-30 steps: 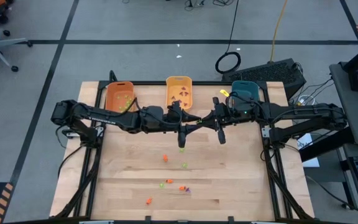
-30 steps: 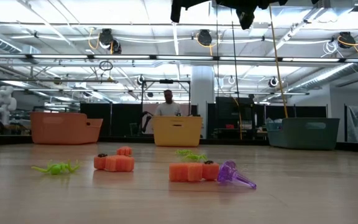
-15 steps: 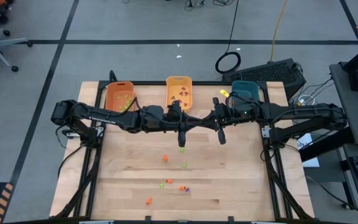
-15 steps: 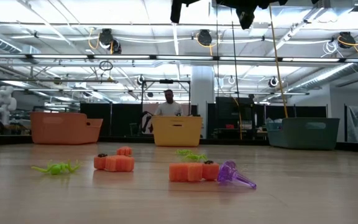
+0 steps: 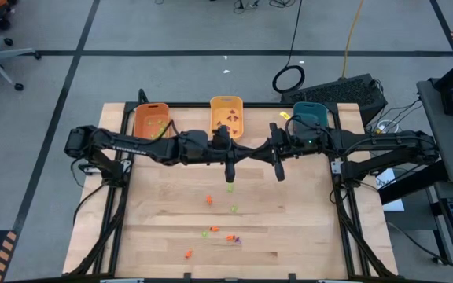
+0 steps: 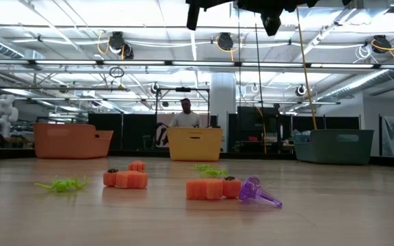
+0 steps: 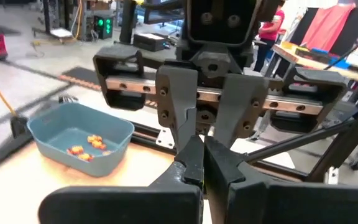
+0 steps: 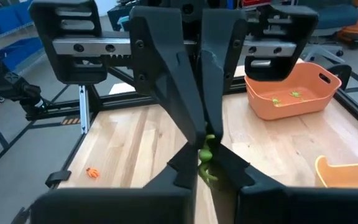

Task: Sort Halloween decoration
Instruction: Put the green spider toy into the orange bin

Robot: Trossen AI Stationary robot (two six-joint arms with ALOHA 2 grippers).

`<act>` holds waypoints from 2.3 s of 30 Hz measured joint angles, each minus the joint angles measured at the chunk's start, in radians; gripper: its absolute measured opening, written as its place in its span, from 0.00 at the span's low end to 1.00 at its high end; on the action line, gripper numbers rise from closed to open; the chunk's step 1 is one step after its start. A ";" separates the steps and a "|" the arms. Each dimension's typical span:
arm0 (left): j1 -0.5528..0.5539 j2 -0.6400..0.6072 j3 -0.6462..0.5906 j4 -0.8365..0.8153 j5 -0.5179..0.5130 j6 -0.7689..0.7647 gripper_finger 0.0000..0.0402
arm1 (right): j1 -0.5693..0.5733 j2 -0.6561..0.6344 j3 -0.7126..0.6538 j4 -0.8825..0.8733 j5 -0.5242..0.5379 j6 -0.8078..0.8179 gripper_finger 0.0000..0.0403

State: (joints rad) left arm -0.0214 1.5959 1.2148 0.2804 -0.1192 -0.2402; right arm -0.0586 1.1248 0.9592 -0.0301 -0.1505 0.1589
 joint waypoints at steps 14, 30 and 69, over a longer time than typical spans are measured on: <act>0.042 -0.030 -0.002 -0.020 0.039 -0.043 0.00 | 0.001 -0.001 0.001 -0.125 0.020 0.055 0.44; 0.143 -0.239 -0.001 -0.388 0.037 -0.043 0.00 | 0.000 -0.001 0.001 -0.245 0.019 0.129 0.51; 0.810 -0.515 -0.291 -1.292 -0.087 -0.050 0.00 | 0.000 -0.001 0.001 -0.249 0.015 0.182 0.51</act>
State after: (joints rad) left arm 0.7882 1.0810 0.9240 -1.0112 -0.2062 -0.2906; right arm -0.0589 1.1240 0.9604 -0.2788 -0.1352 0.3412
